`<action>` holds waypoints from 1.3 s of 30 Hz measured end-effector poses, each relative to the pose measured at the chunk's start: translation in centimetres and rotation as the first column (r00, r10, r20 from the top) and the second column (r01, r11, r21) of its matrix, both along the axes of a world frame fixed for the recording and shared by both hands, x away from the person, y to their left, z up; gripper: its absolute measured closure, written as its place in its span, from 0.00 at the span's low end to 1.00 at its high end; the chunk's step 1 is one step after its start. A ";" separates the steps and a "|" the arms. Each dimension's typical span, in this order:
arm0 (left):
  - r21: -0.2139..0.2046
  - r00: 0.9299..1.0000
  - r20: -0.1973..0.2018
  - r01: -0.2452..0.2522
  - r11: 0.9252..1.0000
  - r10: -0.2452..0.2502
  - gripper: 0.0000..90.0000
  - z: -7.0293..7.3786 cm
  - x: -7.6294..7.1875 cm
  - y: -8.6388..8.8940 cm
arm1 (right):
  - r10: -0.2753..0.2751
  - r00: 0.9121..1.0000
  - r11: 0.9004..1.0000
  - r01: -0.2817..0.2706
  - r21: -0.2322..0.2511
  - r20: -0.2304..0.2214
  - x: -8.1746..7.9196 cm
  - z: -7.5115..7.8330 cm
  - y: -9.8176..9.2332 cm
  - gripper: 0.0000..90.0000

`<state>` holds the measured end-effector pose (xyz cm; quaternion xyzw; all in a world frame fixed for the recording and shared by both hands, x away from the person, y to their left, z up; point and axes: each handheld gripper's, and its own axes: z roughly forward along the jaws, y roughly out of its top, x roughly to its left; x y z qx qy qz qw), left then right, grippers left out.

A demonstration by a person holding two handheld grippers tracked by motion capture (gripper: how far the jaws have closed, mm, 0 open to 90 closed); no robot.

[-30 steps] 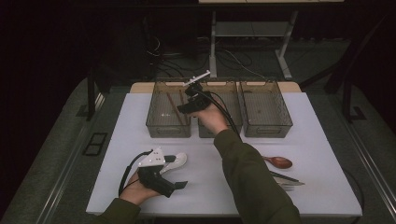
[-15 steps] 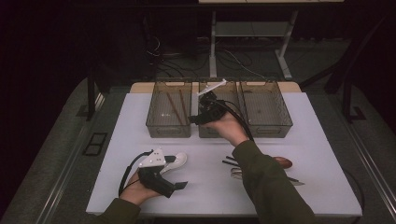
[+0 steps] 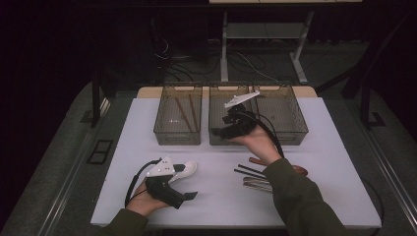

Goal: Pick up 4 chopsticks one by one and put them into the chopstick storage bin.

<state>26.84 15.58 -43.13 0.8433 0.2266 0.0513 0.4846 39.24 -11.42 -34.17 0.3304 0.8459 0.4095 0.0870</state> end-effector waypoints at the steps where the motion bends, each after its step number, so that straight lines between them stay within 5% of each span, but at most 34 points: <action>1: -0.001 1.000 -0.002 0.001 1.000 -0.001 0.00 0.0 0.0 0.0 | -0.002 1.000 1.000 0.002 0.007 -0.001 -0.2 0.0 -0.3 0.36; 9: 0.009 1.000 0.000 0.005 1.000 -0.005 0.00 -0.1 0.0 -0.1 | 0.018 1.000 1.000 -0.018 0.018 0.014 -1.8 -0.4 -3.0 0.33; 27: 0.019 1.000 -0.002 0.000 1.000 0.000 0.00 -0.3 -0.1 -0.2 | -0.046 0.999 0.998 0.045 0.050 0.017 -5.2 -2.2 -10.3 0.34; 39: 0.023 1.000 -0.002 -0.001 1.000 0.002 0.00 -0.2 -0.1 -0.2 | -0.024 1.000 0.999 0.024 0.037 -0.001 -7.5 -3.9 -13.3 0.37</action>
